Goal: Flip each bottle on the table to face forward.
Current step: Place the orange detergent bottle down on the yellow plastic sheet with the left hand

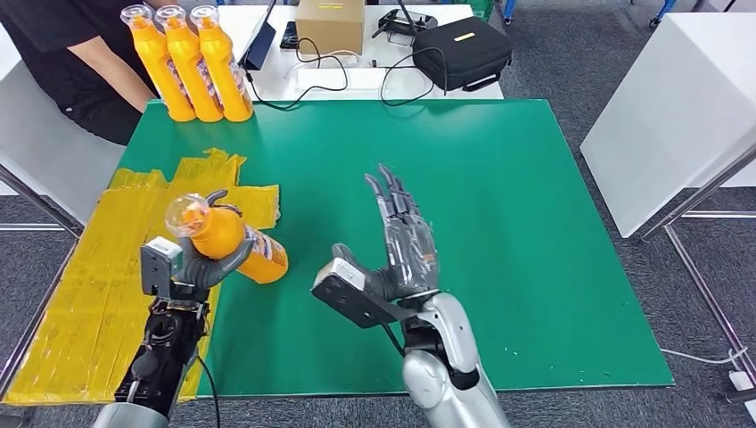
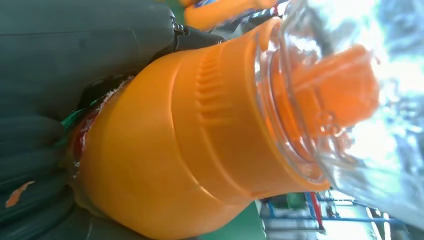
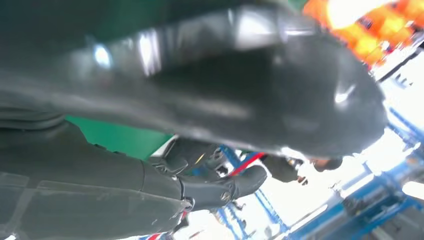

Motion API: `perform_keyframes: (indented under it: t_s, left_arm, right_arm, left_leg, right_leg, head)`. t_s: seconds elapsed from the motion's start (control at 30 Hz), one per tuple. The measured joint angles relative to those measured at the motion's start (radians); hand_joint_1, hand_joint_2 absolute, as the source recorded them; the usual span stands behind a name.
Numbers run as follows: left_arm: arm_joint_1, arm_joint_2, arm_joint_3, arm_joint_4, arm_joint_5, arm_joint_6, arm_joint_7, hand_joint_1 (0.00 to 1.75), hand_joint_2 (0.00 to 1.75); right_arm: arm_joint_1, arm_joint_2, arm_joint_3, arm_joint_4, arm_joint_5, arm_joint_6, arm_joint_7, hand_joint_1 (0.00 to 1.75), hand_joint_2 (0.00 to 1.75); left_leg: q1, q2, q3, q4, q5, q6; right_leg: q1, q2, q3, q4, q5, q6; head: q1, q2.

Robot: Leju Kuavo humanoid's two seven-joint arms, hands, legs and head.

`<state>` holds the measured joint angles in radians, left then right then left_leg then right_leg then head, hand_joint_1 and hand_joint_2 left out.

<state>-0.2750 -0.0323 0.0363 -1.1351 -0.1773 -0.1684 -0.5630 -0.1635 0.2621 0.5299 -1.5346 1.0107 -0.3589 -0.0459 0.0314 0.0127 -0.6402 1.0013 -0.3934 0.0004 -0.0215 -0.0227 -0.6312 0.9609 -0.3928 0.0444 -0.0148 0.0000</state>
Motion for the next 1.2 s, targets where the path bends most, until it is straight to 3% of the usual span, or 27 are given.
perform_keyframes:
  t_s: [0.17,0.3,0.43,0.6,0.7,0.8,0.93,1.0,1.1,1.2]
  left_arm:
    - [-0.006,-0.079,-0.073,-0.064,-0.206,0.276,0.012,1.75,1.75]
    - [0.009,-0.159,-0.182,-0.143,-0.551,0.614,0.06,1.75,1.75]
    - [0.019,-0.209,-0.302,-0.183,-0.814,0.774,0.15,1.75,1.75]
    - [0.002,-0.241,-0.341,-0.144,-0.997,0.83,0.193,1.75,1.75]
    - [-0.019,-0.264,-0.306,-0.094,-1.174,0.833,0.209,1.75,1.75]
    - [-0.057,-0.274,-0.266,-0.032,-1.306,0.833,0.278,1.75,1.75]
    - [-0.104,-0.273,-0.231,0.041,-1.344,0.833,0.34,1.75,1.75]
    - [-0.128,-0.258,-0.235,0.078,-1.365,0.833,0.434,1.75,1.75]
    - [-0.16,-0.194,-0.252,0.144,-1.383,0.834,0.603,1.75,1.75]
    - [-0.17,-0.116,-0.216,0.193,-1.383,0.835,0.619,1.75,1.75]
  right_arm:
    - [0.133,-0.057,-0.068,-0.145,0.026,0.023,-0.03,0.0,0.0]
    - [0.262,-0.076,-0.217,-0.283,-0.025,0.114,-0.141,0.0,0.0]
    - [0.342,-0.093,-0.336,-0.368,-0.042,0.159,-0.196,0.0,0.0]
    - [0.397,-0.14,-0.382,-0.394,-0.073,0.141,-0.221,0.0,0.0]
    - [0.404,-0.171,-0.396,-0.393,-0.101,0.127,-0.235,0.0,0.0]
    - [0.403,-0.196,-0.4,-0.393,-0.115,0.121,-0.238,0.0,0.0]
    - [0.403,-0.219,-0.4,-0.393,-0.118,0.115,-0.237,0.0,0.0]
    - [0.4,-0.227,-0.394,-0.392,-0.116,0.107,-0.234,0.0,0.0]
    - [0.375,-0.237,-0.359,-0.378,-0.107,0.083,-0.218,0.0,0.0]
    - [0.317,-0.239,-0.308,-0.333,-0.108,0.069,-0.201,0.0,0.0]
  left_leg:
    - [-0.005,-0.001,-0.002,0.001,0.0,0.001]
    - [-0.008,-0.004,-0.004,0.001,-0.003,0.005]
    - [-0.009,-0.001,-0.003,0.001,-0.005,0.007]
    - [-0.009,0.001,-0.001,0.001,-0.005,0.008]
    - [-0.009,0.001,-0.001,0.0,-0.004,0.008]
    - [-0.009,0.002,-0.001,0.0,-0.004,0.008]
    - [-0.009,0.001,-0.001,0.0,-0.003,0.008]
    - [-0.009,0.001,-0.001,0.0,-0.003,0.009]
    - [-0.009,0.006,0.0,-0.001,-0.004,0.008]
    - [-0.009,0.01,0.002,-0.001,-0.003,0.006]
  right_leg:
    - [-0.005,0.001,0.004,-0.001,0.002,0.003]
    - [-0.008,0.0,0.004,-0.001,0.001,0.006]
    - [-0.009,0.001,0.004,-0.001,0.0,0.008]
    - [-0.009,0.002,0.005,-0.001,-0.001,0.008]
    - [-0.009,0.002,0.005,-0.001,0.0,0.008]
    - [-0.009,0.003,0.005,-0.001,0.001,0.008]
    - [-0.009,0.003,0.005,0.0,0.001,0.008]
    - [-0.009,0.003,0.006,0.0,0.001,0.008]
    - [-0.009,0.007,0.006,0.001,0.001,0.008]
    - [-0.009,0.012,0.005,0.002,0.001,0.008]
  head:
    - [0.0,0.0]
    - [0.0,0.0]
    - [0.0,0.0]
    - [-0.001,0.0]
    - [0.0,0.0]
    - [-0.001,0.0]
    - [0.0,0.0]
    - [0.0,0.0]
    - [0.0,0.0]
    - [-0.001,0.0]
